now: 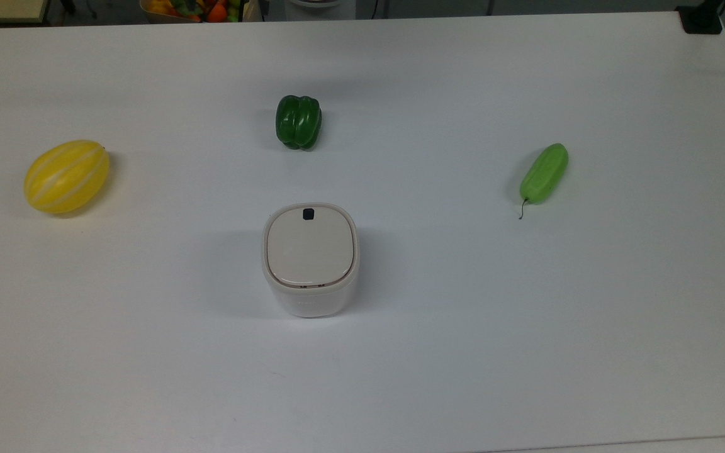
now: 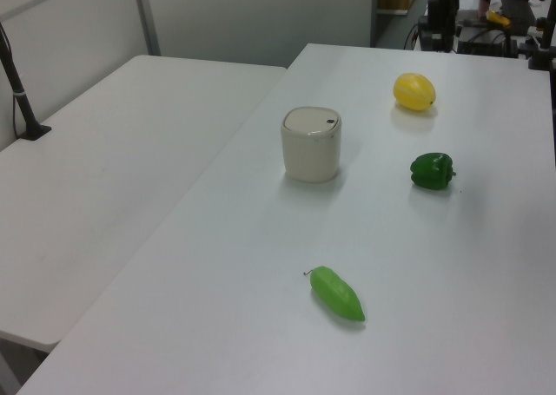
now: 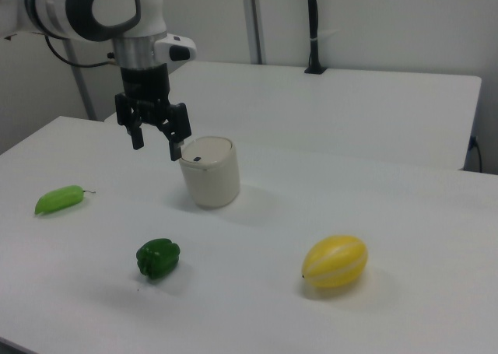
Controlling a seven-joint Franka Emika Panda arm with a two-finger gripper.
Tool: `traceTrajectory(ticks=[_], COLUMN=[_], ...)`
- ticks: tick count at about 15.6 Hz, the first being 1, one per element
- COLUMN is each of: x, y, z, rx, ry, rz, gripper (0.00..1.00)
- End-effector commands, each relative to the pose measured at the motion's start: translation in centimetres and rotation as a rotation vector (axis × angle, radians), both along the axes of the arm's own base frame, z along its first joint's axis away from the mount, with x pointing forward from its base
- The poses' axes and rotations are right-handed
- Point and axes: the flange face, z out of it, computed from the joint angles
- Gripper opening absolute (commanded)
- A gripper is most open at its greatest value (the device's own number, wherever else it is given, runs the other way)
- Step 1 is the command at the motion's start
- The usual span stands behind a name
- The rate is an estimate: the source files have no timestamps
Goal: Close garbage bin
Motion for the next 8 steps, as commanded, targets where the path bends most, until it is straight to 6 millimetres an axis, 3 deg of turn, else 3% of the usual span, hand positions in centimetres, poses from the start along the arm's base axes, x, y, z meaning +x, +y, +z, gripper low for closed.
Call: traceTrajectory(ticks=[1, 8], x=[-1.61, -1.43], y=[-0.66, -1.33], z=[0.34, 0.86], rx=[-0.007, -0.003], ry=[0.003, -0.008], rz=[-0.054, -0.073], gripper=[1.00, 1.00])
